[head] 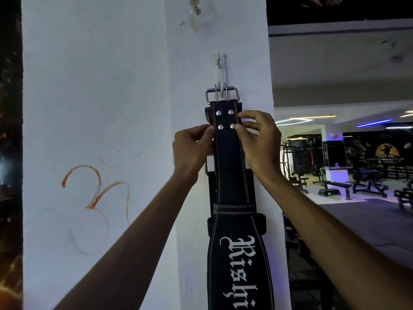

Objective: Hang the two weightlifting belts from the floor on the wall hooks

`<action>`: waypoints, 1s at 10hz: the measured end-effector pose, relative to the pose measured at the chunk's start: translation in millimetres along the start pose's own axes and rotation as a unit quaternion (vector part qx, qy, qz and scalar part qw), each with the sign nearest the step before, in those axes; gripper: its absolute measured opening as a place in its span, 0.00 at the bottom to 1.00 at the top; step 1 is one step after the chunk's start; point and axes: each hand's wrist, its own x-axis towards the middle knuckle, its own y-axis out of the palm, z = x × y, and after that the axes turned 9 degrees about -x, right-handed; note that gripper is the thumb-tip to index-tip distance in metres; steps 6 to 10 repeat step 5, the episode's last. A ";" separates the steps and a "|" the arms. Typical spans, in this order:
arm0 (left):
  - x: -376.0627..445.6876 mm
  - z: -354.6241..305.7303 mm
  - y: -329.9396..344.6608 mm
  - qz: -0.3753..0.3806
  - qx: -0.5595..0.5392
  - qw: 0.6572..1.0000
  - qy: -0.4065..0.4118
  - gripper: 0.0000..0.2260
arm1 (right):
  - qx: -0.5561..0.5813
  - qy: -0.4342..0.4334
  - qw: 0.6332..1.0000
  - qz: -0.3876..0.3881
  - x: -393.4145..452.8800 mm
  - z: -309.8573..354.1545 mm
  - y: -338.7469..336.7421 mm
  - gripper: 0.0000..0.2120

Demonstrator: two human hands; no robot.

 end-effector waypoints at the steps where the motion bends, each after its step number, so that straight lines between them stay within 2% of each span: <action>1: -12.3 4.0 -11.4 -0.038 0.025 0.999 -0.003 0.15 | -0.051 -0.034 0.998 -0.017 -18.4 6.4 -7.7 0.10; 3: -72.1 -20.8 -33.0 -0.039 0.176 0.983 0.026 0.14 | -0.173 -0.065 0.982 0.024 -64.5 27.8 -39.2 0.12; 4: -106.4 -48.6 -41.1 -0.027 0.264 0.962 0.066 0.14 | -0.207 -0.070 0.973 0.072 -86.1 46.6 -66.1 0.14; 5: -140.2 -84.9 -48.7 -0.015 0.339 0.933 0.116 0.16 | -0.253 -0.086 0.960 0.087 -102.4 78.3 -104.8 0.17; 10: -140.2 -84.9 -48.7 -0.015 0.339 0.933 0.116 0.16 | -0.253 -0.086 0.960 0.087 -102.4 78.3 -104.8 0.17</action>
